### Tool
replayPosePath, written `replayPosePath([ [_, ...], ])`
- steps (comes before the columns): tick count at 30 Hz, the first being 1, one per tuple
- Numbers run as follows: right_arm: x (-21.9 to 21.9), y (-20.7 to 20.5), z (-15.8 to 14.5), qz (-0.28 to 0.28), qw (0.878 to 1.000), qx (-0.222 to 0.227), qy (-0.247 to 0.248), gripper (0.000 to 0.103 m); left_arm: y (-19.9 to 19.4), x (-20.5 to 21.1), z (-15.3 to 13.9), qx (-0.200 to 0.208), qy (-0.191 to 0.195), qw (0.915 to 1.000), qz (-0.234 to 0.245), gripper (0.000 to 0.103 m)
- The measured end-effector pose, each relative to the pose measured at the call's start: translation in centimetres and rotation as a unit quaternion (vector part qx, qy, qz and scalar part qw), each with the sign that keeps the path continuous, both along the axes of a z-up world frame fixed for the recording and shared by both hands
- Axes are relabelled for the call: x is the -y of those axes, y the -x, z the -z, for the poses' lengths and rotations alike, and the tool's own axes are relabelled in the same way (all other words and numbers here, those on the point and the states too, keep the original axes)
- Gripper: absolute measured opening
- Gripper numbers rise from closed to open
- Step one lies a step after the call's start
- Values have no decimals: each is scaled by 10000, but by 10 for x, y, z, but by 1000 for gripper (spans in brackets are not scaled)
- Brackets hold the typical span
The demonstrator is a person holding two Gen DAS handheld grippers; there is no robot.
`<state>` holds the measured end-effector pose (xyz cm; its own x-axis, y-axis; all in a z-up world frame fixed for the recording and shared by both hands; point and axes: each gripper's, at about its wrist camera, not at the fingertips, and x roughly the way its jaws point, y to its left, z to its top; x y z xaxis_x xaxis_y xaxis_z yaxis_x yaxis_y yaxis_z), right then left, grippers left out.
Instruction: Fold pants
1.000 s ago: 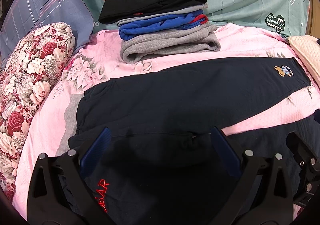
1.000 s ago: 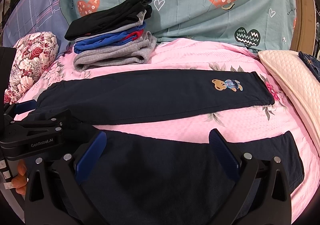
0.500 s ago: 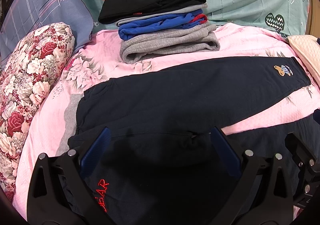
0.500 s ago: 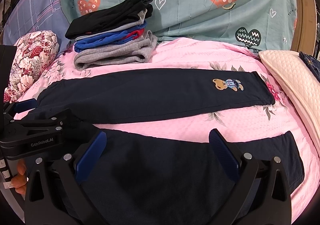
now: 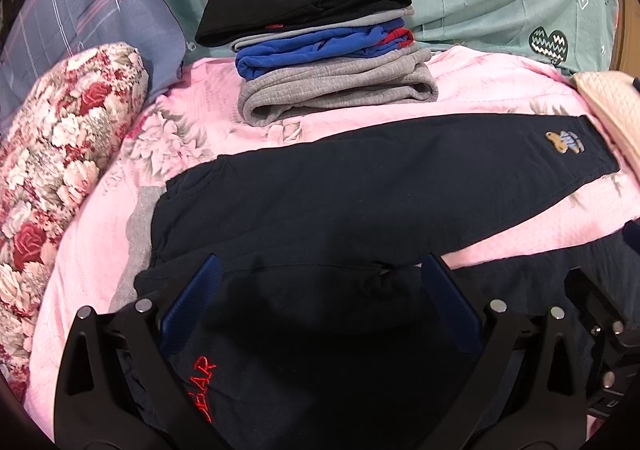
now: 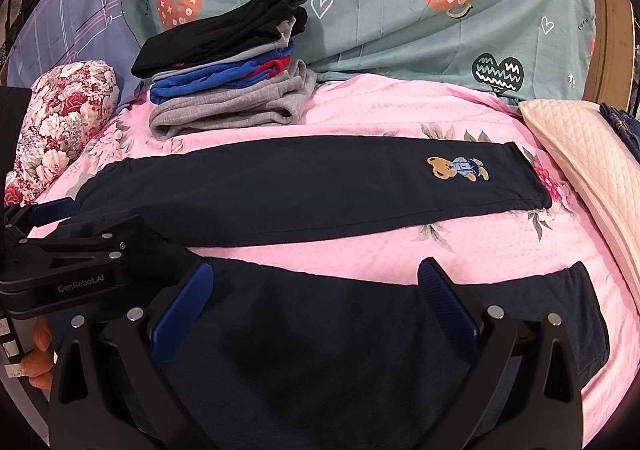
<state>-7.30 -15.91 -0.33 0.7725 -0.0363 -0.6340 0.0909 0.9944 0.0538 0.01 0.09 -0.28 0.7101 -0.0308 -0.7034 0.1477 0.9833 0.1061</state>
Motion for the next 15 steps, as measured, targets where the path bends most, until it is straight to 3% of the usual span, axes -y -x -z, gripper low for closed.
replayPosePath([
  [2, 2, 1, -5, -45, 9999, -1, -124, 102, 3, -3, -9, -30, 241, 9996, 122, 101],
  [6, 9, 7, -23, -16, 9995, 76, -297, 102, 13, -16, -34, 148, 354, 9993, -8, 101],
  [11, 16, 26, -32, -34, 10000, 9, 63, 102, 40, -51, -56, 320, 159, 9994, -37, 101],
  [13, 20, 37, -28, -119, 9995, -133, 270, 102, 51, -80, -57, 83, 222, 9997, -74, 101],
  [15, 28, 46, -24, -182, 9989, -267, 346, 102, 58, -119, -50, -499, 617, 9968, -77, 101],
])
